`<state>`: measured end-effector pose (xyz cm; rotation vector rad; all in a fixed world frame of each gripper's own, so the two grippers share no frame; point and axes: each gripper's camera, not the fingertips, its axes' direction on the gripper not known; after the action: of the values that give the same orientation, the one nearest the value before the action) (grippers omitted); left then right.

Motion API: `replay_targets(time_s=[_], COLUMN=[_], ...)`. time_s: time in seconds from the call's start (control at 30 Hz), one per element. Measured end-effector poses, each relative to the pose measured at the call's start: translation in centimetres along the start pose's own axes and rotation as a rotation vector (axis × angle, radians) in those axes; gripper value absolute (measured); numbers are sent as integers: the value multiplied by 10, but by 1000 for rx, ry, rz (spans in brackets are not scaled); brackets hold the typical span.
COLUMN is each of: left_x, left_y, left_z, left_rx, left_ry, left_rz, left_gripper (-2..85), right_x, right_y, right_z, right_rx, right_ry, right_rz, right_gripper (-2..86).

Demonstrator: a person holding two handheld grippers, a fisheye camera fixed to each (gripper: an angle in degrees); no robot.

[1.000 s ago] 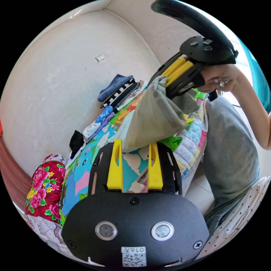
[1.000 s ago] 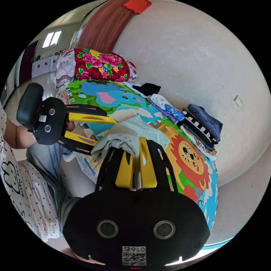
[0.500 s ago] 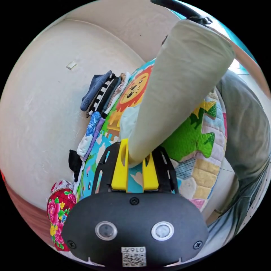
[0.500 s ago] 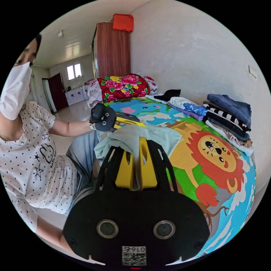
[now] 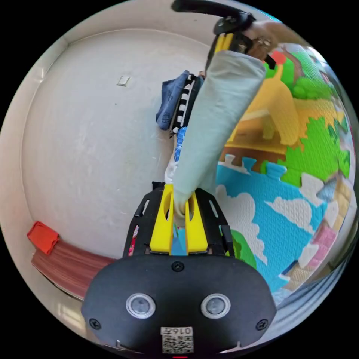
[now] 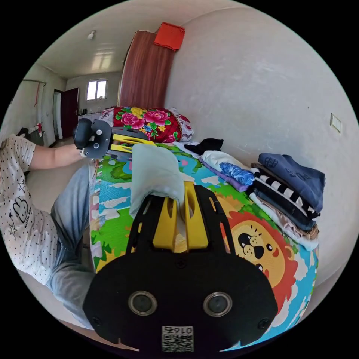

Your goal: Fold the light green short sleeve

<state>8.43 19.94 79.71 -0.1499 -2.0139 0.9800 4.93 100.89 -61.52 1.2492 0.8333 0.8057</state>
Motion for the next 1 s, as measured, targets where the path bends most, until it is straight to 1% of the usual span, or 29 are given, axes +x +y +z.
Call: replay_targets(time_s=[0.07, 0.1, 0.17, 0.2, 0.23, 0.27, 0.33, 0.4, 0.47, 0.5, 0.53, 0.57, 0.6, 0.67, 0.7, 0.77, 0.8, 0.87, 0.9, 0.97, 1.0], left_x=[45, 72, 100, 108, 109, 107, 93, 68, 52, 43, 39, 32, 25, 13, 6, -5, -11, -21, -26, -33, -36], left_y=[8, 12, 15, 15, 15, 12, 7, 2, 0, -1, -2, -2, -3, -5, -5, -4, -3, 1, 3, 7, 9], left_z=[-4, -6, -5, -5, -4, -1, 7, 20, 30, 37, 41, 49, 57, 70, 77, 87, 93, 101, 105, 111, 115], left_rx=[-49, -74, -102, -105, -108, -126, -147, -168, -177, -181, -185, -189, -196, -208, -212, -214, -212, -207, -203, -197, -195], left_ry=[23, 54, 72, 8, -8, 13, 134, 264, 352, 404, 425, 464, 504, 563, 595, 636, 659, 680, 691, 706, 714], left_rz=[118, 184, 219, 208, 212, 206, 162, 117, 98, 95, 95, 96, 103, 100, 99, 84, 74, 48, 33, 17, 14], left_gripper=[42, 41, 40, 39, 39, 38, 37, 37, 36, 37, 37, 37, 37, 37, 37, 37, 37, 37, 38, 39, 39], right_x=[-12, -15, -32, -35, -40, -44, -52, -76, -140, -159, -201, -245, -266, -338, -352, -398, -406, -427, -430, -442, -445], right_y=[-2, -1, -1, -4, -10, -17, -34, -56, -83, -89, -100, -111, -115, -133, -138, -164, -170, -200, -207, -229, -232], right_z=[16, 20, 29, 25, 14, -2, -30, -64, -96, -99, -98, -89, -83, -54, -48, -19, -13, 4, 6, 23, 27], right_rx=[-95, -136, -305, -323, -343, -360, -362, -269, -113, -90, -70, -92, -108, -146, -149, -206, -210, -228, -241, -371, -401], right_ry=[-105, -123, -143, -133, -135, -144, -127, -72, 59, 100, 185, 266, 302, 446, 475, 633, 680, 870, 896, 961, 968], right_rz=[-87, -106, -164, -165, -169, -159, -108, -65, -66, -69, -108, -191, -232, -351, -374, -435, -448, -444, -434, -469, -493], right_gripper=[27, 27, 25, 25, 24, 25, 29, 42, 90, 112, 155, 173, 183, 185, 184, 174, 168, 144, 137, 128, 127])
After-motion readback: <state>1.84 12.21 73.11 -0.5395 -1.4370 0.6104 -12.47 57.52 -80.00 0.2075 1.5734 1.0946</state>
